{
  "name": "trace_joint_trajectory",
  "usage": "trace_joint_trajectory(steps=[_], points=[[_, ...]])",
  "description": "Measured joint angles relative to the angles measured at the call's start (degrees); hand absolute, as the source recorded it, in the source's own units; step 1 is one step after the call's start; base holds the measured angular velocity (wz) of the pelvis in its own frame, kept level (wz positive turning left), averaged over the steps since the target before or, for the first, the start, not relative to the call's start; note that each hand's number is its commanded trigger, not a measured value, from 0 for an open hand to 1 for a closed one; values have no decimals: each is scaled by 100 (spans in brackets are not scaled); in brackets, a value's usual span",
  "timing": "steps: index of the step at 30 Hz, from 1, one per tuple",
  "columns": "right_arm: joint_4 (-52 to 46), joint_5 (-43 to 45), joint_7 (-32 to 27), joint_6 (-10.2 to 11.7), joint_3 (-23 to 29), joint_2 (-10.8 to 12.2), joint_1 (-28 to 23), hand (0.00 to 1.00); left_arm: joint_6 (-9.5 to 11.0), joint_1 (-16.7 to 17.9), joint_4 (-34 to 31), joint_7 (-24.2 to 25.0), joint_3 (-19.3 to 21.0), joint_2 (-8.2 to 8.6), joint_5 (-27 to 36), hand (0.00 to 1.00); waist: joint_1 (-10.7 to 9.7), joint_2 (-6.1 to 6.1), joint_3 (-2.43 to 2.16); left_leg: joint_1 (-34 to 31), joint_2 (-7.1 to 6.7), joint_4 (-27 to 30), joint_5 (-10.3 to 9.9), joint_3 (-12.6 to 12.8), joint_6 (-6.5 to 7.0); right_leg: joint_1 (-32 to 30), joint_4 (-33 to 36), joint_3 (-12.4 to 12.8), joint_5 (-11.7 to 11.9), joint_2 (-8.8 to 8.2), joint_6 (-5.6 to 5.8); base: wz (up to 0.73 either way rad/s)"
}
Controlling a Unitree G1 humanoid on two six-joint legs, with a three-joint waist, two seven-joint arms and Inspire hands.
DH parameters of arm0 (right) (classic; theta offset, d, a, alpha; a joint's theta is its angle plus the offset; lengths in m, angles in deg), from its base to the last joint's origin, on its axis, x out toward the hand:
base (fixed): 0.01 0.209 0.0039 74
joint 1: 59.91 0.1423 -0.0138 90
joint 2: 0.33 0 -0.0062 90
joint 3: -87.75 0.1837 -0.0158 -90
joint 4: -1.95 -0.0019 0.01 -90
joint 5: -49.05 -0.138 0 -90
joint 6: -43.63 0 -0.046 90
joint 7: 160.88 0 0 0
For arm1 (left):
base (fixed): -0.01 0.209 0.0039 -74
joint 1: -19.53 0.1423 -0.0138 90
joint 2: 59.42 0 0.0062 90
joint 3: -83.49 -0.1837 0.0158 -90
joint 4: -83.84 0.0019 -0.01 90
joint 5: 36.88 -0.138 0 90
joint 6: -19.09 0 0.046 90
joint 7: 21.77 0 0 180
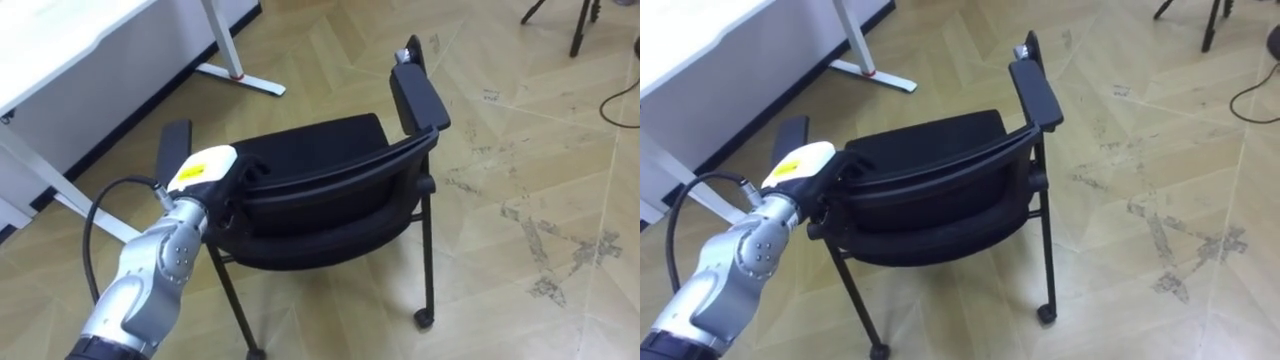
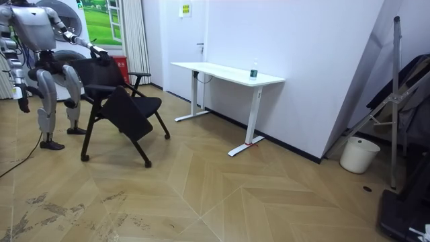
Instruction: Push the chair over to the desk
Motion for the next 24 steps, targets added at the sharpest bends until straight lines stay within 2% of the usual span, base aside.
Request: trace_joint_trajectory(steps=[2,5,7,9,14,18,24], points=[[12,0,0,57,1,0,8,0,31,-7,0,-5,5,-5,5,100,-11,17,4,-12,0,-2,0,-1,0,-6,-3,-12,1,0,-2,0],[21,6,0,97,5,9,65,0,189,-7,5,-17,0,-48,-49,100,8,59,21,-54,0,-3,0,-3,0,-50,-1,-16,2,0,-3,0],[26,8,3,103,9,13,78,0,390,-6,-28,-6,2,-97,-41,100,40,35,34,-63,0,-15,-1,-4,-1,-61,4,-17,2,0,-4,0],[29,-22,4,103,7,17,113,0,447,-6,-28,-46,1,-97,-39,100,73,21,34,-60,0,-36,-1,-5,-1,-73,5,-9,3,0,-4,0],[2,-247,25,103,143,21,168,0,437,-6,-14,-134,-5,-96,-41,100,14,22,33,-76,0,-50,-1,-44,-1,-85,4,-46,3,8,-4,3],[-16,-792,31,111,396,-2,54,0,406,-5,13,-161,-5,-98,-51,100,15,11,28,-62,0,-52,-1,-45,-1,-81,10,-21,3,10,-4,-1],[-46,-1018,-40,120,655,-17,-28,0,387,-5,14,-156,-4,-177,-39,100,1,-33,19,-60,0,-55,-1,-38,-1,-93,29,9,4,13,-5,-1]])
